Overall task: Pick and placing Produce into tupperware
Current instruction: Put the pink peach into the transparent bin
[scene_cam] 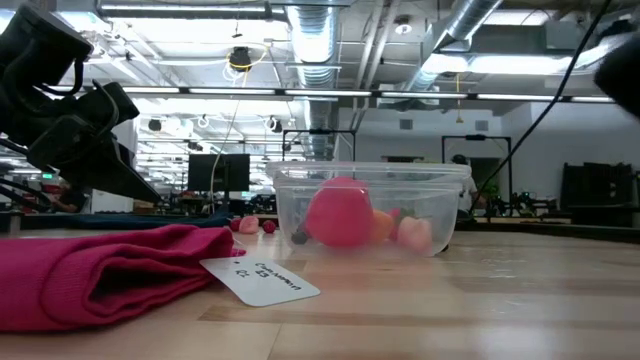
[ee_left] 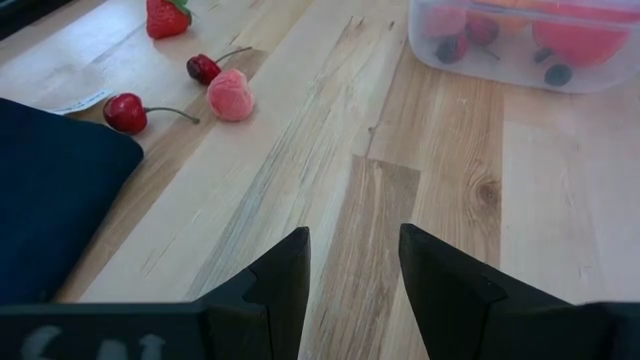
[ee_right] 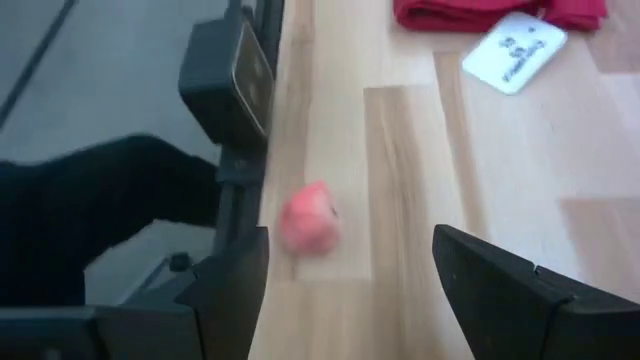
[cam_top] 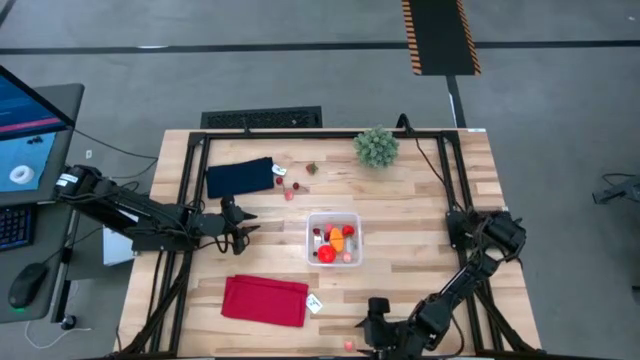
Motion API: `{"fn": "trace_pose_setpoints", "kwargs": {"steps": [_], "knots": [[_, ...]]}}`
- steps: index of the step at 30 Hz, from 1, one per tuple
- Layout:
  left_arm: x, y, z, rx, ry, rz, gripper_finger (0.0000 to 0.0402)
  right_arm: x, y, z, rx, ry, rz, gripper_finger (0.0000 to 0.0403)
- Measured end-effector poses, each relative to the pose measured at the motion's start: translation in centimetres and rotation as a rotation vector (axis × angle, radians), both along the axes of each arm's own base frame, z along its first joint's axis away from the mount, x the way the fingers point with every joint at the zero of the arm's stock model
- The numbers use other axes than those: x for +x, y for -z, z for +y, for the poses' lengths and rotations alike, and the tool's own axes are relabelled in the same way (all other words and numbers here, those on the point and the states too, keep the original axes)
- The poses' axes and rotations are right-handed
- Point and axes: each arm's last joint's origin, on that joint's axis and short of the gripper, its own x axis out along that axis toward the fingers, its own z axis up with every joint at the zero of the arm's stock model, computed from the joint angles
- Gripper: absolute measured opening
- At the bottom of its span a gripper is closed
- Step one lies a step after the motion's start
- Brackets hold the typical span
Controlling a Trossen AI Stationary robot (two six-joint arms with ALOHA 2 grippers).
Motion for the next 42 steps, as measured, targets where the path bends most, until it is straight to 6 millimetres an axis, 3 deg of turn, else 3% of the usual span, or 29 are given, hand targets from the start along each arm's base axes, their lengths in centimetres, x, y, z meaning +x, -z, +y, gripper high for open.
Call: {"fn": "trace_pose_setpoints", "kwargs": {"steps": [3, 14, 34, 42], "knots": [[0.0, 0.0, 0.0, 0.0, 0.0, -0.001, 0.0145, -0.4, 1.0, -0.2, -0.058, 0.003, 0.028, 0.0306], [0.0, 0.0, 0.0, 0.0, 0.0, -0.001, 0.0145, -1.1, 0.5, 0.9, -0.003, -0.01, -0.032, 0.0306], [0.0, 0.0, 0.0, 0.0, 0.0, -0.001, 0.0145, 0.5, -0.1, 0.3, 0.038, 0.039, -0.103, 0.0306], [0.0, 0.0, 0.0, 0.0, 0.0, 0.0, 0.0145, 1.1, 1.1, 1.2, 0.034, 0.011, -0.11, 0.0306]]}}
